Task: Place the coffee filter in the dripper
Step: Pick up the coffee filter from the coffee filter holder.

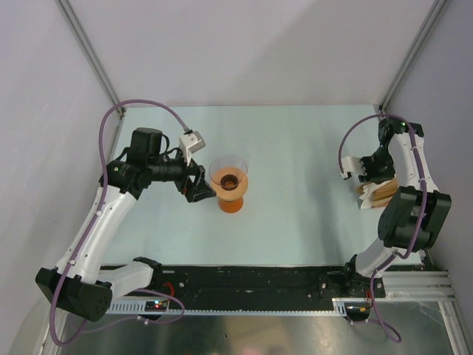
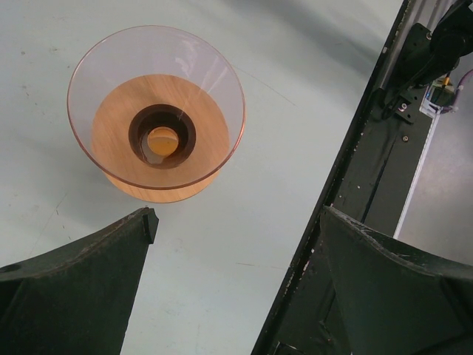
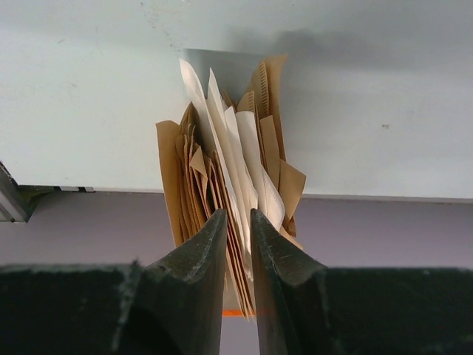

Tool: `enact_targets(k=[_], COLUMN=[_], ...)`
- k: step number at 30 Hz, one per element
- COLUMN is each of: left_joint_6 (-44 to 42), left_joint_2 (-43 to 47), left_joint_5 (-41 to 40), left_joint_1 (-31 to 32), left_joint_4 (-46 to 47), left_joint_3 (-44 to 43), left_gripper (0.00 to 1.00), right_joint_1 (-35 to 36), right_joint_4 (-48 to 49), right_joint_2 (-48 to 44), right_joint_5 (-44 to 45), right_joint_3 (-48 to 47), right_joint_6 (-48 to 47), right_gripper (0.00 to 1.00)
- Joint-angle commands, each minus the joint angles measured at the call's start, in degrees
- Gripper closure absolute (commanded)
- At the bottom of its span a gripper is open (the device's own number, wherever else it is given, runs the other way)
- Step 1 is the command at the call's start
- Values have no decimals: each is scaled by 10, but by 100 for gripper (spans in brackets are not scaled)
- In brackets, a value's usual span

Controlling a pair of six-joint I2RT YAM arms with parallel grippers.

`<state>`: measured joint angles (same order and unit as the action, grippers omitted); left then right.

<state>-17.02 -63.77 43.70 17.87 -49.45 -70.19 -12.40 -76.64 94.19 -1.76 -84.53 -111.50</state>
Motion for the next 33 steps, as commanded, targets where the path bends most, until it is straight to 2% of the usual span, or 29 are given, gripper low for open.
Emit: enact_targets(k=[1, 22, 26, 29, 33], left_joint_6=[-12, -16, -17, -17, -19], left_joint_2=[-2, -13, -14, -15, -16], left_joint_5=[10, 8, 8, 7, 7], left_joint_1=[1, 1, 2, 2, 2], left_joint_4=[5, 5, 6, 6, 6], left_joint_3=[-20, -27, -27, -27, -27], left_gripper=[0, 0, 0, 0, 0], right_joint_1=[-4, -13, -16, -20, -23], right_joint_4=[-75, -55, -53, -56, -64], right_joint_2=[8, 22, 23, 22, 16], right_joint_5=[13, 18, 18, 18, 18], right_joint_3=[2, 8, 8, 5, -5], right_joint_6=[-17, -26, -28, -33, -39], right_gripper=[77, 82, 89, 98, 100])
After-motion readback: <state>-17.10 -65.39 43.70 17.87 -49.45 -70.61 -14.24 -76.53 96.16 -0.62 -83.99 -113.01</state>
